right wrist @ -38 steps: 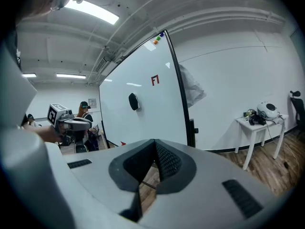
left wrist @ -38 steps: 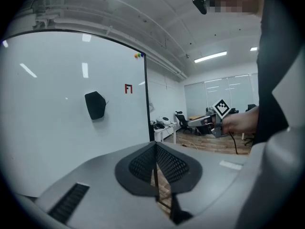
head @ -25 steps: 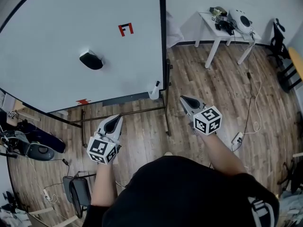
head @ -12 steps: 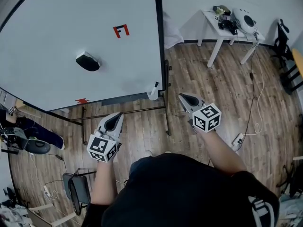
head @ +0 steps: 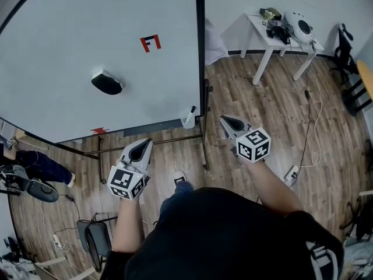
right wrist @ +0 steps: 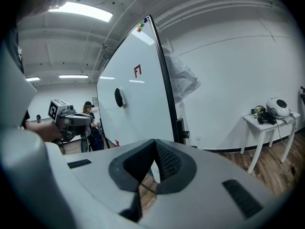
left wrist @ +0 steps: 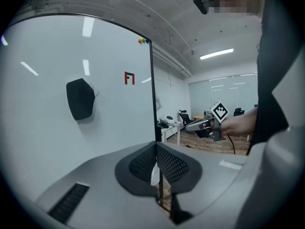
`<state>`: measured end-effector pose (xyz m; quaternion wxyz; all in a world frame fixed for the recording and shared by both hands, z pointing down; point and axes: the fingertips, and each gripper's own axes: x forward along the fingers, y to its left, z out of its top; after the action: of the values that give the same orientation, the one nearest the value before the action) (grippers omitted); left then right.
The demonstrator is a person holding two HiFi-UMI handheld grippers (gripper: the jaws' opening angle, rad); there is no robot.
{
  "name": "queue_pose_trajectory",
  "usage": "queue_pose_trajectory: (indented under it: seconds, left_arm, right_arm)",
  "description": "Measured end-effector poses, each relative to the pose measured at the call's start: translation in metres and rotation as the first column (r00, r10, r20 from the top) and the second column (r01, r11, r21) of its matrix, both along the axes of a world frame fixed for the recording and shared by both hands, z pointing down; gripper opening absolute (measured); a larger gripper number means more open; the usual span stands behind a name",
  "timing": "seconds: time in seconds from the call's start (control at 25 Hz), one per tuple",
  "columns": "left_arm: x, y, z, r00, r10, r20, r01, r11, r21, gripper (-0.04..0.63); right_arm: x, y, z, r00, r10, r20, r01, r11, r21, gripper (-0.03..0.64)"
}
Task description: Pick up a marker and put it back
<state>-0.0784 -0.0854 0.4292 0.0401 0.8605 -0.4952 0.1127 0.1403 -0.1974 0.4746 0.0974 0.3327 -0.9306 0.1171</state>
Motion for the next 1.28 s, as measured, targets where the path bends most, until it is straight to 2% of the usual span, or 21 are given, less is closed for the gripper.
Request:
queue_pose_trajectory:
  seconds: [0.28,0.64,0.92,1.28]
  left_arm:
    - [-0.023,-0.033,-0.002,1.0,0.029,-0.01,-0.029,1.0,0.004,0.011]
    - [-0.051,-0.068,0.018,0.997,0.075,-0.01,-0.075,0.997,-0.035,0.011]
    - [-0.071,-0.085,0.029,0.995,0.095,-0.02,-0.096,0.994,-0.057,0.011]
    - [-0.078,-0.093,0.052,0.991,0.131,-0.04,-0.135,0.986,-0.099,0.011]
  right_arm:
    - [-0.02,-0.026,0.005,0.999,0.03,-0.017,-0.03,0.999,-0.016,-0.003]
    - [-0.048,-0.056,0.037,0.997,0.06,-0.041,-0.063,0.995,-0.074,0.0]
    - [-0.071,-0.073,0.066,0.995,0.07,-0.07,-0.078,0.99,-0.119,0.039]
    - [-0.088,-0.089,0.116,0.991,0.092,-0.099,-0.112,0.968,-0.224,0.066]
